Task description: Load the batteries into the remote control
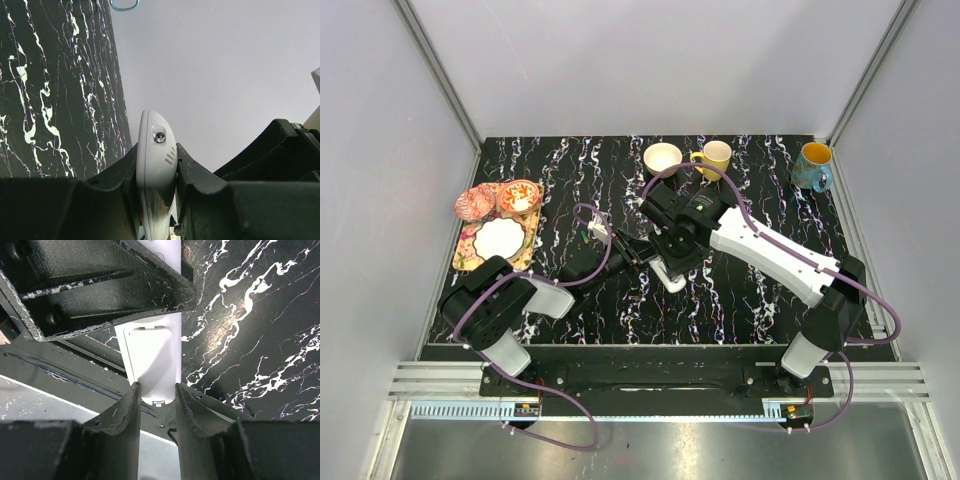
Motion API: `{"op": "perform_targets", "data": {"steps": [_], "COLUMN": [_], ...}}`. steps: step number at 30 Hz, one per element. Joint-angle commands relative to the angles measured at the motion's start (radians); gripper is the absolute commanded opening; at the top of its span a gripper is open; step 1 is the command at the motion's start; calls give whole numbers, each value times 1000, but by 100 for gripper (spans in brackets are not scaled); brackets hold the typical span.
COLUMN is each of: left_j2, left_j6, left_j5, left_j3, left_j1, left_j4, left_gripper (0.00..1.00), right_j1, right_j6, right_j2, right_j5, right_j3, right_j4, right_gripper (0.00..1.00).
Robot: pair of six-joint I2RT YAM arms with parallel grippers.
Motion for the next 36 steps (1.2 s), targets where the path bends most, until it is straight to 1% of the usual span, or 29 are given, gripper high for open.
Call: {"op": "perform_targets", "data": {"steps": [1,8,22,24,26,31,32,35,36], "left_j2": [10,18,14,13,13,10,10,10,8], "left_j6": [-21,-24,-57,-61,-63,-61,-61,-61,-61], "left_j5": [22,29,41,42,41,41,41,39,39], "left_j3": [36,44,42,42,44,42,39,38,38], "left_j1": [-12,-14,-17,-20,-20,-23,-23,-23,-23], "left_j4": [238,243,294,304,306,306,307,309,309], "left_gripper": [0,0,0,0,0,0,0,0,0], "right_j1": [-11,-11,-12,-11,-12,-12,-12,-12,-12], "right_j6": [-16,-22,-28,-27,-22,-19,-18,-15,-15], "right_j2": [1,-2,6,3,1,2,1,1,1], "right_j5": [-17,-50,-6,-6,-4,-1,0,2,3], "right_j3": [41,46,6,3,3,7,6,6,7], "right_j4": [42,38,39,44,48,50,51,53,55], "right_gripper": [0,0,1,3,8,15,19,23,26]}}
